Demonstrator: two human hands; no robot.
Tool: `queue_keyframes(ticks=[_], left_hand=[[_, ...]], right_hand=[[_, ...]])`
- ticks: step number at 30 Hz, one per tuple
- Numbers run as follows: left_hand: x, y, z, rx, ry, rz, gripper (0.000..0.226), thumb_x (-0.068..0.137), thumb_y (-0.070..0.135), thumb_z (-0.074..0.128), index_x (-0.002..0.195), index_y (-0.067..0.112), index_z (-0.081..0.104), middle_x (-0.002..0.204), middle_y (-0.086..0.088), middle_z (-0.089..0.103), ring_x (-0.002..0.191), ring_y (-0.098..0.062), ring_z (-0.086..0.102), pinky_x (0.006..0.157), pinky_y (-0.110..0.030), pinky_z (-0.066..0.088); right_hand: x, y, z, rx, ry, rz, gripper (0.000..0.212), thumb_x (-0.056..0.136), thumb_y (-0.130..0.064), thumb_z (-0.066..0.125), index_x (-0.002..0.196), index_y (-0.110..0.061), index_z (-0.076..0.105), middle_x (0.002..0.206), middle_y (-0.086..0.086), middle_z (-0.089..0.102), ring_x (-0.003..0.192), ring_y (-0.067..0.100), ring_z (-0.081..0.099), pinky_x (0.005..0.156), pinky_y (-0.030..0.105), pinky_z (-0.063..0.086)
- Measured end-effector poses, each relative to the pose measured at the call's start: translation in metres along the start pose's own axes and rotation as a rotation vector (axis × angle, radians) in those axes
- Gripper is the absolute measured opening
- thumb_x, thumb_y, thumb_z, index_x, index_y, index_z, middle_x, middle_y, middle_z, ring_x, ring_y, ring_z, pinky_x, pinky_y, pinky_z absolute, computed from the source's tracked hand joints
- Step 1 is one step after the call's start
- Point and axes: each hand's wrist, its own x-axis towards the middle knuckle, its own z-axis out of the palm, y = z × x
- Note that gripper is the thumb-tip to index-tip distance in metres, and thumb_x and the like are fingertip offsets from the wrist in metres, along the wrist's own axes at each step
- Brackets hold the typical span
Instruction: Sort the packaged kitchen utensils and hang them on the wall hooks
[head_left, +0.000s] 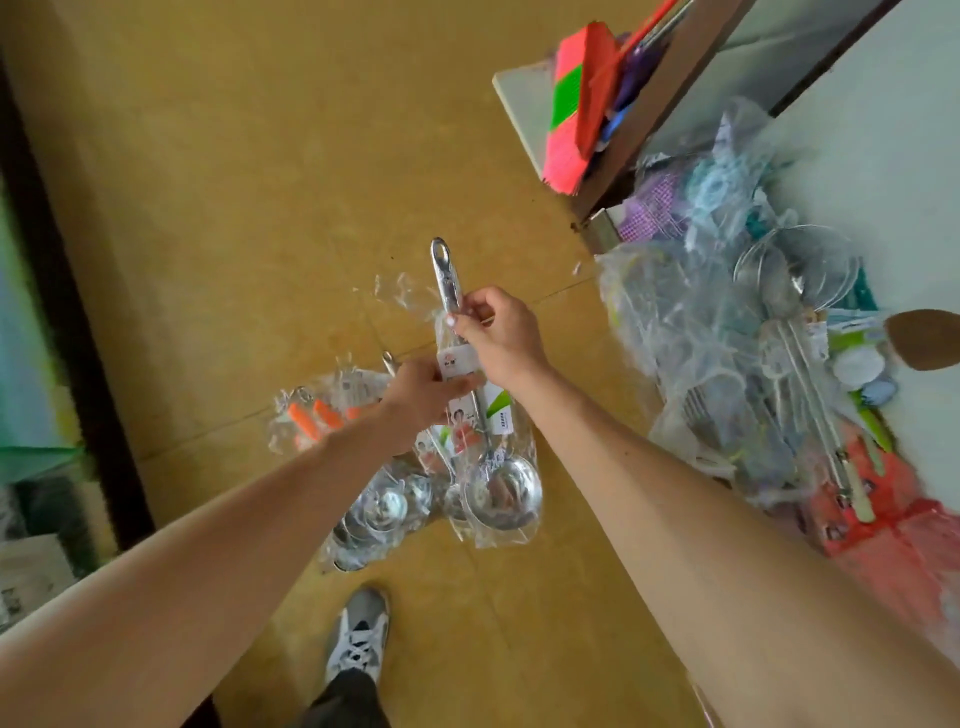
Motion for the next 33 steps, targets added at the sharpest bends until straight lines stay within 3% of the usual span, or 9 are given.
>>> queue_keyframes(ticks=[3,6,11,15,20,25,28,30,33], left_hand=[[0.022,-0.049,-0.011,-0.069,0.017,-0.078,0.008,0.09,0.017,0.068,0.094,0.011,0.066,0.086,-0.001,0.067,0.076,-0.013,0.061,0.068,-0.029,0.057],[0.044,-0.096,-0.017,-0.094,0.037,-0.147,0.013,0.09,0.017,0.069,0.08,0.013,0.063,0.074,-0.002,0.058,0.071,-0.017,0.054,0.076,-0.038,0.054],[0.083,-0.152,-0.023,-0.106,0.08,-0.214,0.016,0.09,0.026,0.069,0.08,0.016,0.063,0.061,0.001,0.048,0.054,-0.012,0.039,0.056,-0.03,0.037],[0.119,-0.18,-0.02,-0.094,0.094,-0.268,0.026,0.089,0.034,0.069,0.087,0.009,0.062,0.06,0.0,0.043,0.051,-0.012,0.037,0.052,-0.028,0.036],[0.146,-0.197,-0.012,-0.118,0.197,-0.298,0.019,0.091,0.028,0.068,0.095,0.011,0.06,0.069,-0.003,0.055,0.051,-0.012,0.043,0.054,-0.024,0.042],[0.146,-0.199,-0.01,-0.063,0.278,-0.272,0.029,0.089,0.027,0.07,0.073,0.012,0.051,0.064,-0.002,0.05,0.055,-0.017,0.047,0.05,-0.025,0.04],[0.136,-0.184,-0.017,-0.008,0.326,-0.238,0.032,0.09,0.028,0.069,0.114,0.009,0.062,0.093,-0.007,0.066,0.077,-0.022,0.065,0.069,-0.031,0.056],[0.127,-0.167,-0.025,0.115,0.36,-0.182,0.042,0.093,0.031,0.064,0.127,0.007,0.056,0.114,-0.009,0.066,0.093,-0.024,0.066,0.079,-0.03,0.054],[0.102,-0.131,-0.032,0.352,0.382,-0.015,0.051,0.099,0.037,0.051,0.141,0.01,0.042,0.121,-0.005,0.061,0.094,-0.019,0.062,0.085,-0.031,0.049]], right_hand=[[0.009,0.035,0.053,-0.06,-0.064,0.043,0.015,0.089,-0.027,0.071,0.098,-0.018,0.063,0.083,-0.012,0.062,0.073,0.007,0.059,0.067,0.026,0.05],[0.015,0.071,0.1,-0.116,-0.11,0.099,0.022,0.091,-0.028,0.069,0.105,-0.012,0.065,0.089,-0.006,0.063,0.078,0.012,0.06,0.068,0.028,0.049],[0.033,0.129,0.157,-0.111,-0.066,0.22,0.022,0.091,-0.021,0.069,0.108,-0.009,0.064,0.089,-0.006,0.061,0.078,0.012,0.059,0.066,0.023,0.048],[0.053,0.168,0.19,-0.132,-0.029,0.296,0.021,0.089,-0.024,0.071,0.105,-0.013,0.063,0.081,-0.011,0.058,0.077,0.013,0.061,0.079,0.037,0.055],[0.055,0.196,0.207,-0.175,-0.079,0.317,0.036,0.09,-0.02,0.067,0.125,-0.015,0.06,0.113,0.003,0.066,0.098,0.02,0.065,0.09,0.04,0.054],[0.039,0.193,0.199,-0.226,-0.09,0.228,0.042,0.091,-0.02,0.064,0.132,-0.016,0.056,0.122,0.003,0.062,0.107,0.018,0.061,0.092,0.038,0.054],[0.031,0.181,0.185,-0.226,-0.066,0.206,0.041,0.092,-0.021,0.065,0.132,-0.014,0.056,0.127,0.007,0.058,0.112,0.021,0.058,0.096,0.04,0.051],[0.026,0.169,0.17,-0.241,-0.055,0.186,0.042,0.094,-0.023,0.063,0.133,-0.011,0.056,0.13,0.009,0.057,0.118,0.024,0.056,0.101,0.039,0.047],[0.015,0.146,0.136,-0.303,-0.053,0.129,0.046,0.098,-0.03,0.055,0.139,-0.01,0.051,0.138,0.009,0.055,0.128,0.025,0.05,0.107,0.038,0.041]])
